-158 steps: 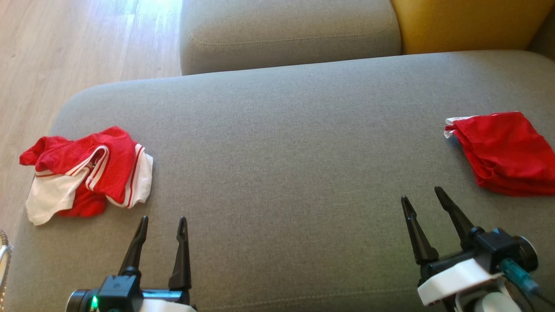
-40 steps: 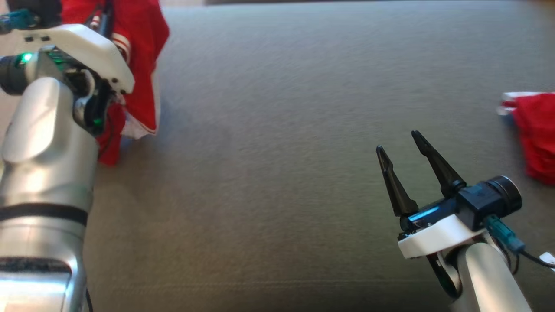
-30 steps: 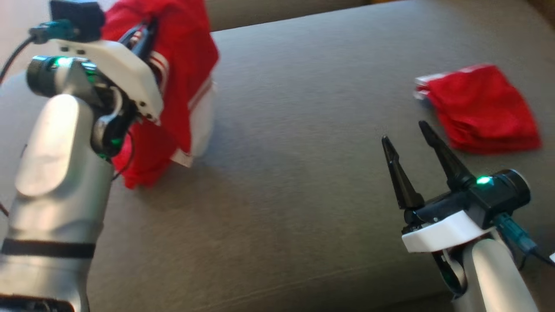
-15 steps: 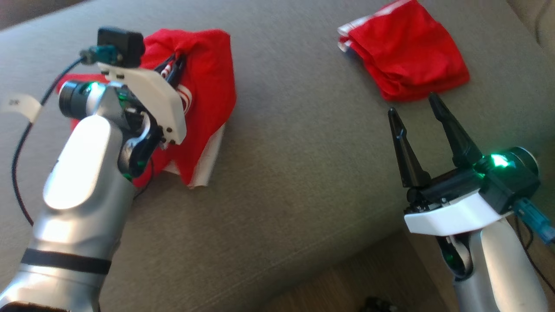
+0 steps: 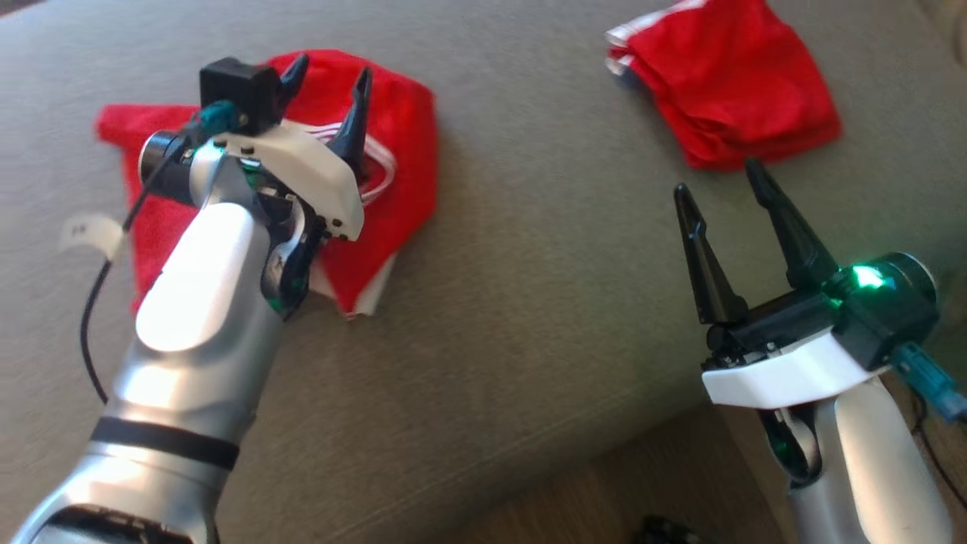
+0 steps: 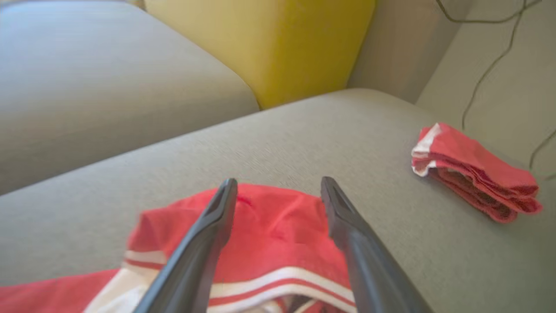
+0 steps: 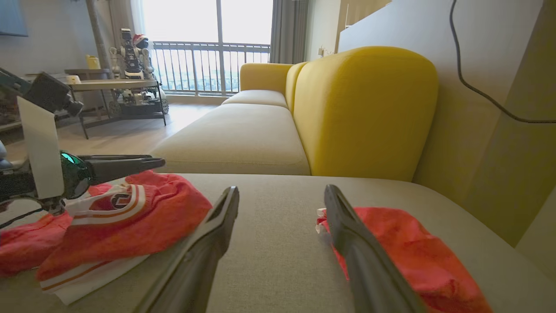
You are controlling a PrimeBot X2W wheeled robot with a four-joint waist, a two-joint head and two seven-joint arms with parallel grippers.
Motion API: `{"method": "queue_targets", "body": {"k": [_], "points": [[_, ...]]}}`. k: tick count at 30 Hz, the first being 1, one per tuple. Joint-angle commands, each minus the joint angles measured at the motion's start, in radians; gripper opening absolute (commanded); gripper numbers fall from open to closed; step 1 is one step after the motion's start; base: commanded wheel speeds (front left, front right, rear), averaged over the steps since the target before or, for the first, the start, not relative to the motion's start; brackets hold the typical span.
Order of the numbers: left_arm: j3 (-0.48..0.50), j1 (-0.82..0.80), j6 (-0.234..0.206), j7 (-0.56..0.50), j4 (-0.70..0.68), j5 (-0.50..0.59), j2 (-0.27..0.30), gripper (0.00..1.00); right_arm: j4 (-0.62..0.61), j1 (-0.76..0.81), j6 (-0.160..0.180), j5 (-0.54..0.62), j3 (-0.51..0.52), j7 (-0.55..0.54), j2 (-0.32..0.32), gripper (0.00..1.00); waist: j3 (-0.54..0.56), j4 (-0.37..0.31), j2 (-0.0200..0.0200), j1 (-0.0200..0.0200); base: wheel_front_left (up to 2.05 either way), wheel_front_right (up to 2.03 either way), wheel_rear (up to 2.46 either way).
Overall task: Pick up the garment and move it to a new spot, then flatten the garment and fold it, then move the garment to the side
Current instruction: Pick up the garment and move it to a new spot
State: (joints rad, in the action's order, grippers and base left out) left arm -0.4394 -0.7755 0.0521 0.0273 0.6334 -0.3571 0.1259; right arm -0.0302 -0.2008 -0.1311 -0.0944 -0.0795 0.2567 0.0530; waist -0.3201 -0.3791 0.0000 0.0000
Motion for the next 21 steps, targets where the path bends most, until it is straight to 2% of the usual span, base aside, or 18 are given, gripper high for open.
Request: {"method": "queue_targets", "body": {"k": [1, 6, 12, 21], "points": [[0.025, -0.017, -0.013, 0.035, -0.04, 0.008, 0.015, 1.0, -0.026, -0.005, 0.0, 0.011, -0.02, 0.005, -0.003, 1.0, 0.046, 0.067, 0.0, 0.0, 0.0, 0.0, 0.0], [0.011, 0.083, -0.048, 0.147, -0.098, 0.02, -0.005, 1.0, -0.006, 0.018, 0.0, 0.024, -0.024, 0.005, -0.003, 1.0, 0.102, 0.182, 0.0, 0.0, 0.0, 0.0, 0.0], [0.007, 0.256, -0.111, 0.209, -0.205, 0.029, -0.006, 1.0, 0.027, 0.055, 0.0, 0.03, -0.029, 0.005, -0.003, 1.0, 0.162, 0.305, 0.0, 0.0, 0.0, 0.0, 0.0], [0.064, 0.521, -0.164, 0.234, -0.459, 0.039, -0.019, 1.0, 0.048, 0.098, 0.0, 0.028, -0.011, 0.005, -0.003, 1.0, 0.218, 0.413, 0.0, 0.0, 0.0, 0.0, 0.0]]}}
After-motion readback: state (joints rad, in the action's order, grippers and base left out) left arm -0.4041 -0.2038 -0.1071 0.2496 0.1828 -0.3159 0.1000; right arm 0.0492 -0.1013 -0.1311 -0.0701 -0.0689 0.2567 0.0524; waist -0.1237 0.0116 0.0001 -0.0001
